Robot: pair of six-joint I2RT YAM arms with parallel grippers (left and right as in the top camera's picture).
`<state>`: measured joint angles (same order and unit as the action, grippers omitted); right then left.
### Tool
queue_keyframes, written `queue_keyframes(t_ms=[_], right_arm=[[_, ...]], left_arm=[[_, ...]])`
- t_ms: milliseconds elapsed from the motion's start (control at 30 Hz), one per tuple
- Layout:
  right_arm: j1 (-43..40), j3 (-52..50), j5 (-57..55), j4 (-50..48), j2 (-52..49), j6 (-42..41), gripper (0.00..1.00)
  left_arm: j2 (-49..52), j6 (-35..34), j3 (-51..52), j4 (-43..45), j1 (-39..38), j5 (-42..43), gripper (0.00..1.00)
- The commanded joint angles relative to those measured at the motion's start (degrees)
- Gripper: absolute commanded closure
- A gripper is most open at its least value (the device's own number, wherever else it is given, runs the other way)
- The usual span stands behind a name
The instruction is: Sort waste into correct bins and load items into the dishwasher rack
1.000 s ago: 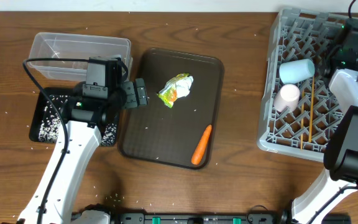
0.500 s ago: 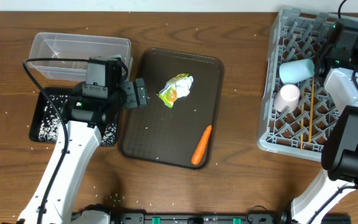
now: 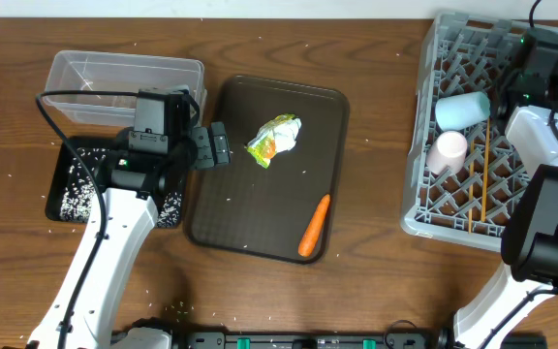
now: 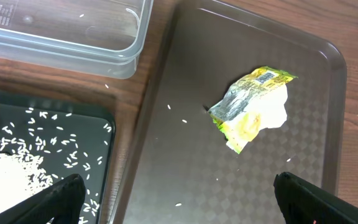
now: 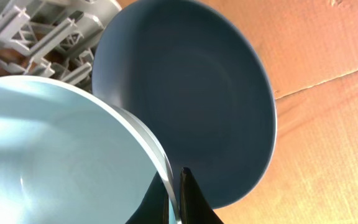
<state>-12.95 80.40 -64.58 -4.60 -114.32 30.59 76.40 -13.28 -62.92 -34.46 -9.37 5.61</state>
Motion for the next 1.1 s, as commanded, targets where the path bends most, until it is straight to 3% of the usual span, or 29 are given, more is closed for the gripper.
queue_keyframes(t_ms=[0,567,1067], right_arm=[[-0.4,0.1,-1.4,1.2,-0.1,0.3,0.99],[-2.0,0.1,-1.6,2.6,-1.1,2.3,0.99],[-0.6,0.1,-2.8,-3.5,-1.1,8.1,0.99]], left_arm=[[0.3,0.1,-0.3,0.0,0.3,-0.3,0.02],[0.3,0.1,-0.3,0.0,0.3,-0.3,0.02],[0.3,0.1,-0.3,0.0,0.3,-0.3,0.02]])
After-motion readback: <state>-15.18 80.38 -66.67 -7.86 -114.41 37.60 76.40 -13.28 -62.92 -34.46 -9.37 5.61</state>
